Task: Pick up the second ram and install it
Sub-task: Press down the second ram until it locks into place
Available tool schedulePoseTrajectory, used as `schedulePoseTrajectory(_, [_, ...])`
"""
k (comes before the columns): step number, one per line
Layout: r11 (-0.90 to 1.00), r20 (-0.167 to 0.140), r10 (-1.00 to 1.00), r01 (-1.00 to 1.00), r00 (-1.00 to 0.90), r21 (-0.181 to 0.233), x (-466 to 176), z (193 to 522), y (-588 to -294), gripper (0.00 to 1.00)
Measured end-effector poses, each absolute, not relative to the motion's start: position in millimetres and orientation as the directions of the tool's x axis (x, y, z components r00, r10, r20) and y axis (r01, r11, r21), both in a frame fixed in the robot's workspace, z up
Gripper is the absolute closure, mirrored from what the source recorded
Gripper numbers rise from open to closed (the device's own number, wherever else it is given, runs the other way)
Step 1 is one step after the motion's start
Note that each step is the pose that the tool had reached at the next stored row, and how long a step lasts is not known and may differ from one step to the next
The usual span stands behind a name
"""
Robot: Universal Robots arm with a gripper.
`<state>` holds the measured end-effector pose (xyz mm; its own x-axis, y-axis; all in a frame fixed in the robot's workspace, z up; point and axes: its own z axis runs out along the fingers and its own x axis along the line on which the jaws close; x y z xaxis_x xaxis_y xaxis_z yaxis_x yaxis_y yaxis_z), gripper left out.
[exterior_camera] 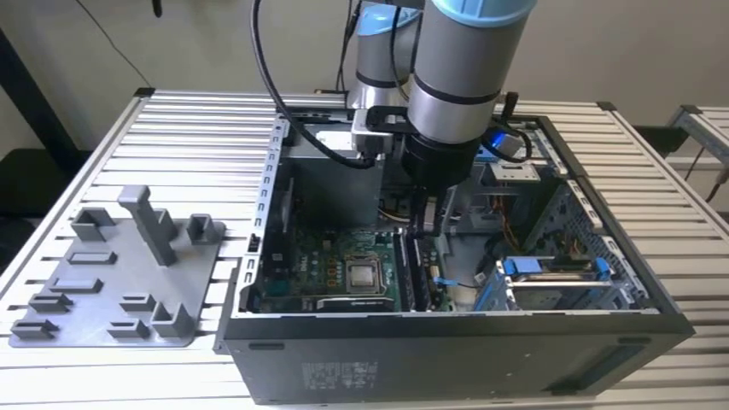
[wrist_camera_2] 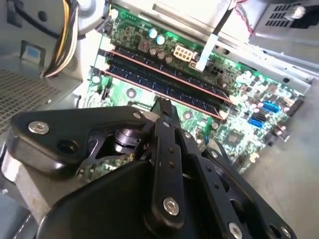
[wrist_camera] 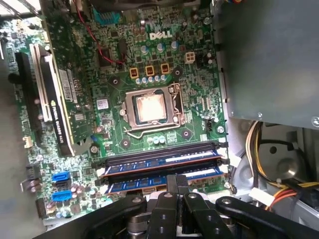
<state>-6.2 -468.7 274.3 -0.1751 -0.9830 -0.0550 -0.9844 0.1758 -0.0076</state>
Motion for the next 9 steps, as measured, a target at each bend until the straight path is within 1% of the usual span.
schedulePoseTrajectory(9, [0.176,-0.055,-0.983,-0.984,-0.175,-0.008,-6.2,274.3,-468.7,0.89])
